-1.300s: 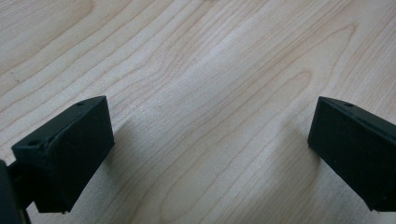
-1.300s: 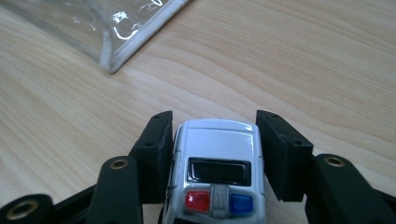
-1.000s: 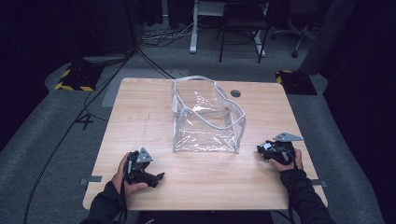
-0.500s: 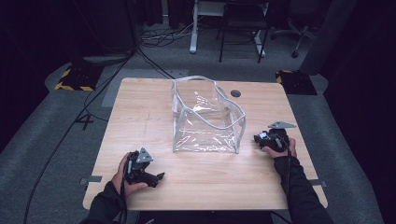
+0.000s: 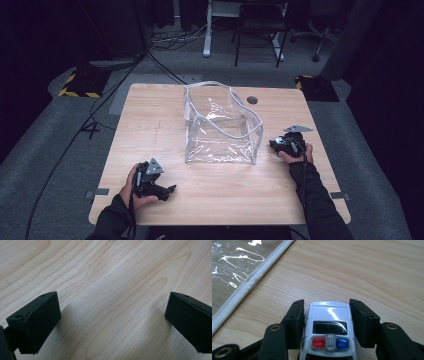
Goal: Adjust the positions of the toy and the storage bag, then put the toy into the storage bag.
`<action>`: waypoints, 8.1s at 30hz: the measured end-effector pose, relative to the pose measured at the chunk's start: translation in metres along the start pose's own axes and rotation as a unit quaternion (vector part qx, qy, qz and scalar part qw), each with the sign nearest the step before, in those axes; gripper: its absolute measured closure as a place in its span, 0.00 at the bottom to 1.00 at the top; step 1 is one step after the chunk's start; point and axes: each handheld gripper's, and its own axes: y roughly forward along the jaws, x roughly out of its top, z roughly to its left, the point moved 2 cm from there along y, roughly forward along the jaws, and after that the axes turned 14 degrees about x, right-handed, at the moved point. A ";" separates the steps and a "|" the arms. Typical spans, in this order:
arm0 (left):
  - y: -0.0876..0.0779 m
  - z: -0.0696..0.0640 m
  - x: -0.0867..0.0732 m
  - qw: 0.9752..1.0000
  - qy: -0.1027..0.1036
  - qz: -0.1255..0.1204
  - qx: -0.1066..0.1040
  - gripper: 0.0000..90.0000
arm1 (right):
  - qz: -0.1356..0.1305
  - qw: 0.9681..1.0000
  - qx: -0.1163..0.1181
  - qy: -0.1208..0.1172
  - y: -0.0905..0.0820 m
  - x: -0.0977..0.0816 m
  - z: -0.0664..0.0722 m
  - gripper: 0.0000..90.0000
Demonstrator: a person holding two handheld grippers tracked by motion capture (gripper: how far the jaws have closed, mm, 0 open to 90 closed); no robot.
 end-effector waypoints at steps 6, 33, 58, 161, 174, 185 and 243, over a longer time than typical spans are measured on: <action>0.000 0.000 0.000 1.000 0.000 0.000 0.000 0.00 | 0.006 1.000 0.027 0.001 -0.005 -0.002 -0.001 0.41; 0.000 0.000 0.000 1.000 0.002 0.000 0.002 0.01 | 0.002 0.999 0.020 -0.025 -0.024 -0.029 0.005 0.29; 0.002 0.000 0.002 1.000 0.001 -0.001 0.004 0.01 | -0.015 0.999 0.018 -0.027 -0.027 -0.030 0.006 0.54; 0.066 0.065 0.069 0.990 -0.131 -0.012 0.043 0.27 | -0.015 0.999 0.023 -0.038 -0.029 -0.033 0.008 0.53; 0.100 0.017 0.124 0.997 -0.070 -0.025 -0.007 0.31 | -0.016 0.999 0.026 -0.037 -0.028 -0.033 0.008 0.53; 0.087 -0.014 0.120 0.997 -0.060 -0.037 -0.028 0.29 | -0.016 0.999 0.029 -0.033 -0.029 -0.033 0.008 0.53; 0.000 -0.003 0.004 1.000 0.010 -0.017 -0.010 0.14 | -0.073 0.994 0.028 -0.075 -0.103 0.032 0.022 0.54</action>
